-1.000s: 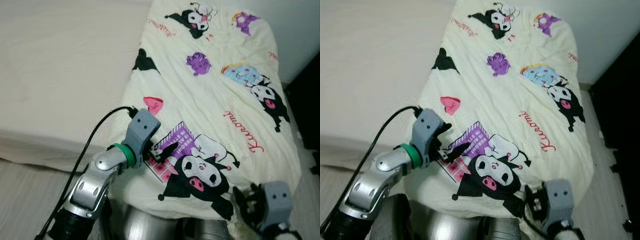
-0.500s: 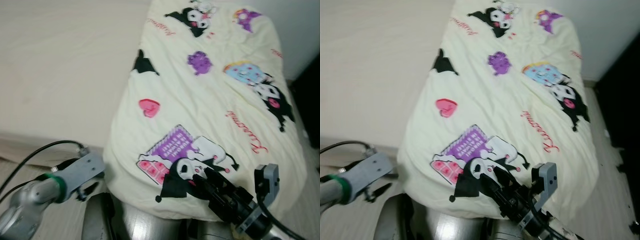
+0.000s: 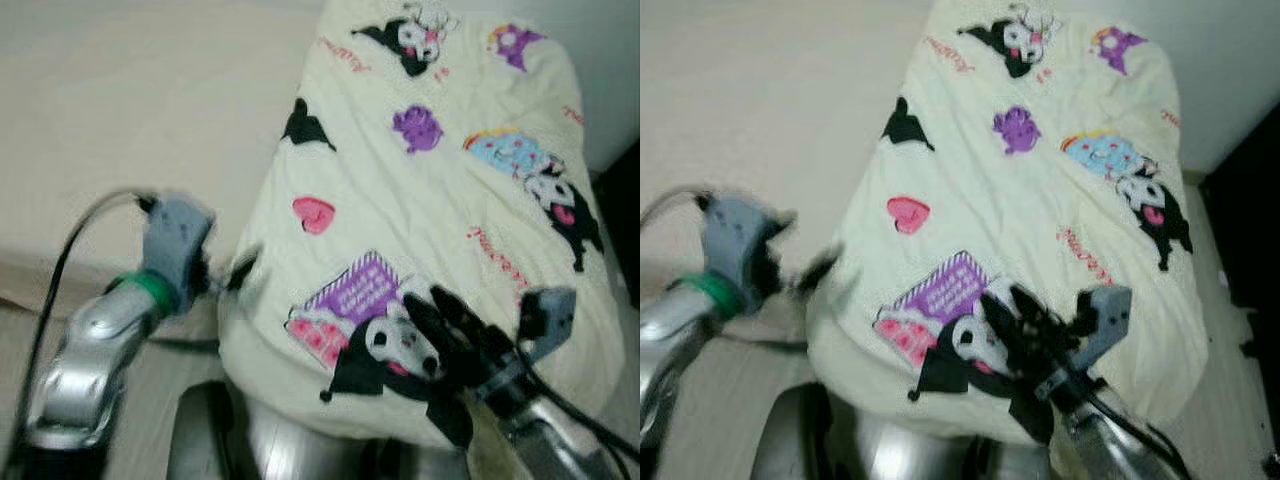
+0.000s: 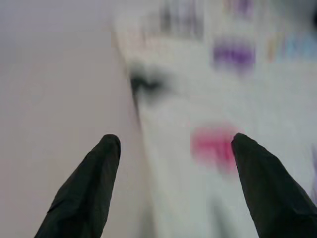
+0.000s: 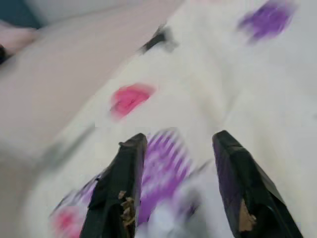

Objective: Clean up the room

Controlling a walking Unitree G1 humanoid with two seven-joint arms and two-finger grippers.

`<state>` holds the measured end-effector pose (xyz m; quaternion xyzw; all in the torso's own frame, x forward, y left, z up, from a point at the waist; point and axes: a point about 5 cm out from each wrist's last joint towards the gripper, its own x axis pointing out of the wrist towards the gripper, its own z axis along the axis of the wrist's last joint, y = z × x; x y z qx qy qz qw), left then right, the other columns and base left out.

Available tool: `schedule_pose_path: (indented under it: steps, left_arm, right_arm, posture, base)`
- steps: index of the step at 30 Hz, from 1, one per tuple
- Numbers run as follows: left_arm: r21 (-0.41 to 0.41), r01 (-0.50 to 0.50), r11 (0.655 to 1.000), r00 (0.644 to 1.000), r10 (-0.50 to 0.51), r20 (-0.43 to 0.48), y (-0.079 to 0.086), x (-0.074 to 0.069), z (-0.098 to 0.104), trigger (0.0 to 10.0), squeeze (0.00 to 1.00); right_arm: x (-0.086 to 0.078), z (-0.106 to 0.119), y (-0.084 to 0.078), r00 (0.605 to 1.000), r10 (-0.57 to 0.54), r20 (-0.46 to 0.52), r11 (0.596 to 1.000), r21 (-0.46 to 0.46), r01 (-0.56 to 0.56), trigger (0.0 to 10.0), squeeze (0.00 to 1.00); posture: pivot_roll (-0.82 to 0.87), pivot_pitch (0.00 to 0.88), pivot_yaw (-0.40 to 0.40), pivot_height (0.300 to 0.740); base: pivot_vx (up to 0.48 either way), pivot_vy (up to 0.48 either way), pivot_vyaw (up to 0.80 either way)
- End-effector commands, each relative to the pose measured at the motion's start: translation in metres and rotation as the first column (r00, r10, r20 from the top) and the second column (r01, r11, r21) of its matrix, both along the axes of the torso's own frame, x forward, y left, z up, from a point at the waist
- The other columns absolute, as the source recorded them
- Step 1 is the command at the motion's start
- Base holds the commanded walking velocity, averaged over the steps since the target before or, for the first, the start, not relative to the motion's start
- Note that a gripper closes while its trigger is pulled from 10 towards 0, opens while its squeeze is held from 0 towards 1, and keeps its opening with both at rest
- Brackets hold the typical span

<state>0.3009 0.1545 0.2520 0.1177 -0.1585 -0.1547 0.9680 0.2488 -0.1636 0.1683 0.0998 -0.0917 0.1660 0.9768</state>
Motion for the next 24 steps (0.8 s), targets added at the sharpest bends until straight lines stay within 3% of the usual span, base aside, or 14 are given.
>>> schedule_pose_path:
  steps: [1,2,3,6,7,11,12,13,16,19,24]
  left_arm:
    - [0.022,-0.056,0.998,0.998,0.055,0.042,0.000,0.000,-0.005,10.0,1.00]
    - [0.038,-0.043,0.998,0.997,0.040,0.059,-0.007,0.000,-0.003,10.0,1.00]
    - [0.051,-0.027,0.998,0.998,0.024,0.062,-0.012,0.000,-0.003,10.0,0.81]
    - [0.054,0.001,0.999,0.999,-0.004,0.052,-0.017,0.001,-0.005,10.0,0.81]
    - [0.034,0.004,0.999,1.000,-0.005,0.029,-0.019,0.002,-0.009,10.0,0.15]
    - [-0.008,-0.019,1.000,1.000,0.019,-0.003,-0.017,0.005,-0.013,10.0,0.12]
    - [-0.049,-0.054,0.997,0.998,0.052,-0.031,-0.014,0.008,-0.018,10.0,0.11]
    - [-0.071,-0.096,0.993,0.994,0.093,-0.050,-0.010,0.011,-0.025,10.0,0.00]
    - [-0.071,-0.096,0.993,0.994,0.093,-0.050,-0.010,0.011,-0.025,10.0,0.00]
    - [-0.083,-0.146,0.986,0.980,0.133,-0.147,0.002,0.015,-0.045,10.0,0.00]
    - [-0.105,-0.153,0.983,0.975,0.132,-0.178,0.006,0.018,-0.049,10.0,0.00]
  right_arm:
    - [0.000,-0.003,-0.002,0.996,-0.088,0.010,0.994,-0.060,0.088,10.0,0.00]
    - [0.004,-0.002,-0.003,0.992,-0.126,0.019,0.990,-0.063,0.127,10.0,0.00]
    - [0.007,-0.001,-0.005,0.987,-0.159,0.026,0.984,-0.072,0.161,10.0,0.00]
    - [0.008,0.001,-0.005,0.983,-0.176,0.059,0.981,-0.078,0.180,10.0,0.00]
    - [0.011,0.001,-0.009,0.970,-0.230,0.080,0.966,-0.102,0.237,10.0,0.00]
    - [0.013,0.003,-0.013,0.954,-0.274,0.118,0.946,-0.147,0.290,10.0,0.00]
    - [0.014,0.004,-0.016,0.939,-0.308,0.154,0.925,-0.182,0.334,10.0,0.00]
    - [0.016,0.005,-0.020,0.916,-0.352,0.191,0.892,-0.227,0.390,10.0,0.00]
    - [0.016,0.005,-0.020,0.916,-0.352,0.191,0.892,-0.227,0.390,10.0,0.00]
    - [0.018,0.018,-0.037,0.862,-0.411,0.297,0.830,-0.270,0.489,10.0,0.00]
    - [0.020,0.021,-0.040,0.852,-0.422,0.310,0.830,-0.245,0.500,10.0,0.00]
  posture:
    - [0.02,0.183,0.023,0.551]
    - [0.02,0.175,0.017,0.551]
    - [0.02,0.171,0.011,0.556]
    - [0.02,0.171,0.011,0.561]
    - [0.02,0.163,0.000,0.566]
    - [0.02,0.159,-0.003,0.571]
    - [0.01,0.156,-0.012,0.576]
    - [0.01,0.155,-0.020,0.581]
    - [0.01,0.155,-0.020,0.581]
    - [0.01,0.154,-0.023,0.596]
    - [0.00,0.152,-0.022,0.620]
  base:
    - [0.000,0.000,0.00]
    - [0.000,0.000,0.00]
    - [0.000,0.000,0.00]
    - [0.000,0.000,0.00]
    - [0.000,0.000,0.00]
    - [0.000,0.000,0.00]
    - [0.000,0.000,0.00]
    - [0.000,0.000,0.00]
    - [0.000,0.000,0.00]
    - [0.000,0.000,0.00]
    - [0.000,0.000,0.00]
